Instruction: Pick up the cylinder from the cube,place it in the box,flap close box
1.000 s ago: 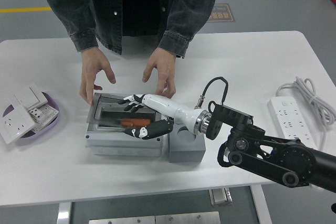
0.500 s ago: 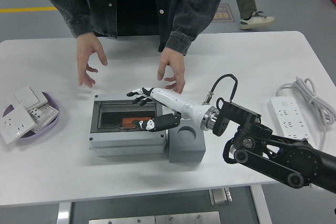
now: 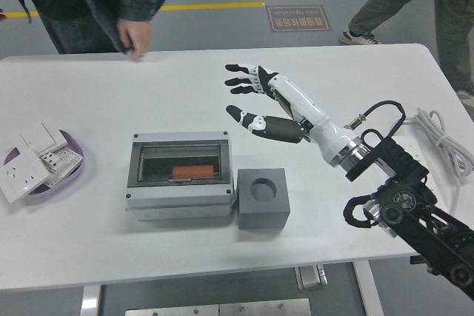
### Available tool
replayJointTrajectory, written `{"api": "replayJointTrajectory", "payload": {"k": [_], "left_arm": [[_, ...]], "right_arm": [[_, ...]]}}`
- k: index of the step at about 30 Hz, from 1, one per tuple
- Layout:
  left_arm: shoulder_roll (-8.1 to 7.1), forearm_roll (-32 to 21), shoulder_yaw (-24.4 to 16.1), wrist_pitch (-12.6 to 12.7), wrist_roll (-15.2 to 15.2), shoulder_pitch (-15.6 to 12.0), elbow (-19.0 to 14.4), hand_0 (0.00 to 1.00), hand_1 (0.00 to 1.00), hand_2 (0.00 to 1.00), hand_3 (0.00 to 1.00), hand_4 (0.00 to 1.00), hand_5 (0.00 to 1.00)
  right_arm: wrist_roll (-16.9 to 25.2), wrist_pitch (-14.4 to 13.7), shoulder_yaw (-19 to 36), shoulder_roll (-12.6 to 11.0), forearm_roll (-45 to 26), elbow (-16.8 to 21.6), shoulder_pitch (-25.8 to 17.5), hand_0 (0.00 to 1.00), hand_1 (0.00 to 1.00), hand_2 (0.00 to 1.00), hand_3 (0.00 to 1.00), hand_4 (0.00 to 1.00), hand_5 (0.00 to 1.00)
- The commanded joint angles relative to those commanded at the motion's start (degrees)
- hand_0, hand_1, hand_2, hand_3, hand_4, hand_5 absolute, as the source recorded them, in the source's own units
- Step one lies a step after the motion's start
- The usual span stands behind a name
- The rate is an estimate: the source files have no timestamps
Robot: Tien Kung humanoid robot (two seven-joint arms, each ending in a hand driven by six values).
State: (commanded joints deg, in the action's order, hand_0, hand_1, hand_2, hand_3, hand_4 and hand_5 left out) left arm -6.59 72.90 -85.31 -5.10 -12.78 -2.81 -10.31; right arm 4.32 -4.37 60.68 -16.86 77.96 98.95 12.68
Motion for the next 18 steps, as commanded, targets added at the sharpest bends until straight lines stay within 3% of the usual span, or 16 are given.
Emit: {"api": "replayJointTrajectory", "payload": {"k": [1,8,12,18], "left_arm": [[0.06,-0.1,0.0,0.0,0.0,-0.1,0.0,0.638,0.671,0.658,0.700,0.749,0.319],[0.60,-0.5,0.3,-0.1,0.2,-0.3,0.0,0.638,0.671,0.658,0.700,0.749,0.320],[0.86,-0.7,0.5,-0.1,0.4,-0.2,0.0,0.638,0.671,0.658,0.700,0.749,0.320],[1.02,-0.4,0.2,-0.2,0.3,-0.4,0.0,0.638,0.671,0.658,0.700,0.749,0.321]], "right_arm": [[0.8,-0.1,2.3,0.7,-1.0,-0.4,-1.5,0.743,0.700,0.741,0.787,0.682,0.401],[2.2,-0.2,14.3,3.0,-3.2,-3.9,-8.4,0.709,0.684,0.726,0.757,0.680,0.393],[1.2,0.0,19.7,3.3,0.7,-4.6,-9.6,0.709,0.684,0.726,0.757,0.680,0.393],[3.8,1.5,26.2,2.8,-2.3,-7.9,-11.1,0.692,0.676,0.718,0.733,0.676,0.388]]}}
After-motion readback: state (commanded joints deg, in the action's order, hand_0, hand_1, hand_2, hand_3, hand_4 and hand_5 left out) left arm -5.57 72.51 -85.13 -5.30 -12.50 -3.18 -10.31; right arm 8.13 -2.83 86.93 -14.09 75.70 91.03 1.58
